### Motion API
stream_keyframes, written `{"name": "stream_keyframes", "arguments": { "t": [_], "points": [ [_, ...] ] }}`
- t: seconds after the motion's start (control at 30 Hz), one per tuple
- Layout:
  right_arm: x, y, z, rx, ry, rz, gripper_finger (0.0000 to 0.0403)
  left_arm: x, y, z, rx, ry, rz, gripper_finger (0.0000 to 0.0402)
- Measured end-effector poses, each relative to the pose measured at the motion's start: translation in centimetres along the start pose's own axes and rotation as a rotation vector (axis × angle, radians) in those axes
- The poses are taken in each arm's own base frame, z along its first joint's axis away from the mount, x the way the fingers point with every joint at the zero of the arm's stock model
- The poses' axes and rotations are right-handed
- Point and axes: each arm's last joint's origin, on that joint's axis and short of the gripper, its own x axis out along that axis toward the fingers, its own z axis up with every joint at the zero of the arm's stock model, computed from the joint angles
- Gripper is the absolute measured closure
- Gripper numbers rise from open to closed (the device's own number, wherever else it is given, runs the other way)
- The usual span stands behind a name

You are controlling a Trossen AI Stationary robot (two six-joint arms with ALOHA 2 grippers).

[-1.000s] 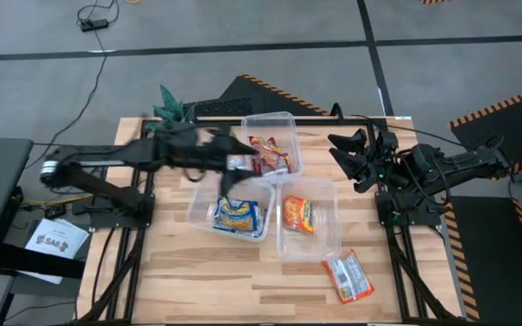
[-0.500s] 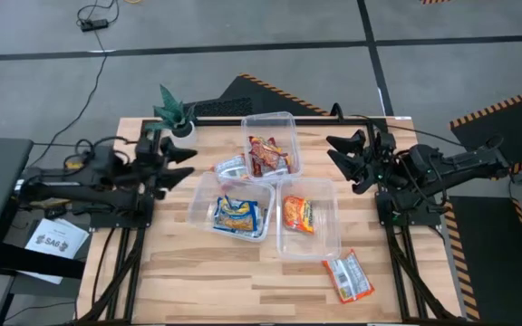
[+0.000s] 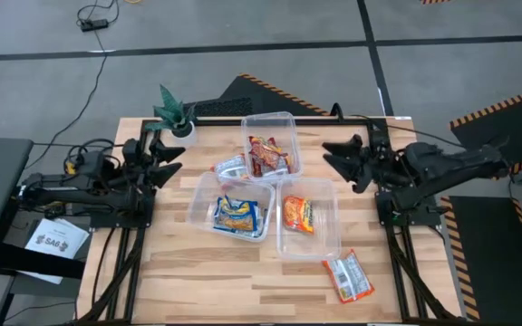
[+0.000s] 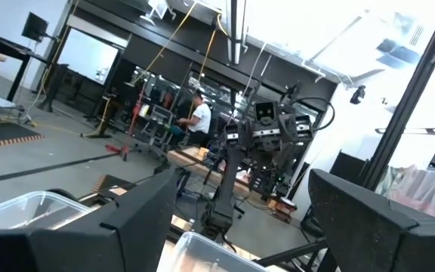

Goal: Sort Maruchan noodles
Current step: Put the bottom orange noodle pack into the bottom right transparent bin

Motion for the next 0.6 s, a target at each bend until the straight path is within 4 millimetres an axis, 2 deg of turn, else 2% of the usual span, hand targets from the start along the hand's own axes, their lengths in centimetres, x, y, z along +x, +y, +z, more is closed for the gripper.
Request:
{"name": "stream_keyframes", "arguments": {
  "t": [0.1, 0.2, 0.37, 0.5, 0.6],
  "points": [
    [-1.0, 0.9, 0.3, 0.079, 0.284, -0.026, 0.0132, 0.0, 0.0, 0.0, 0.0, 0.001, 0.0, 0.0113],
    [-2.1, 1.9, -0.4, 0.225, 0.595, -0.057, 0.0132, 0.0, 0.0, 0.0, 0.0, 0.001, 0.0, 0.0113],
    [-5.1, 3.7, -3.9, 0.421, 1.027, -0.176, 0.0133, 0.0, 0.0, 0.0, 0.0, 0.001, 0.0, 0.0113],
    [-7.7, 4.6, -7.6, 0.387, 1.236, -0.448, 0.0133, 0.0, 0.0, 0.0, 0.0, 0.001, 0.0, 0.0113],
    [-9.4, 4.9, -10.2, 0.317, 1.291, -0.693, 0.0133, 0.0, 0.0, 0.0, 0.0, 0.001, 0.001, 0.0113]
  ]
}}
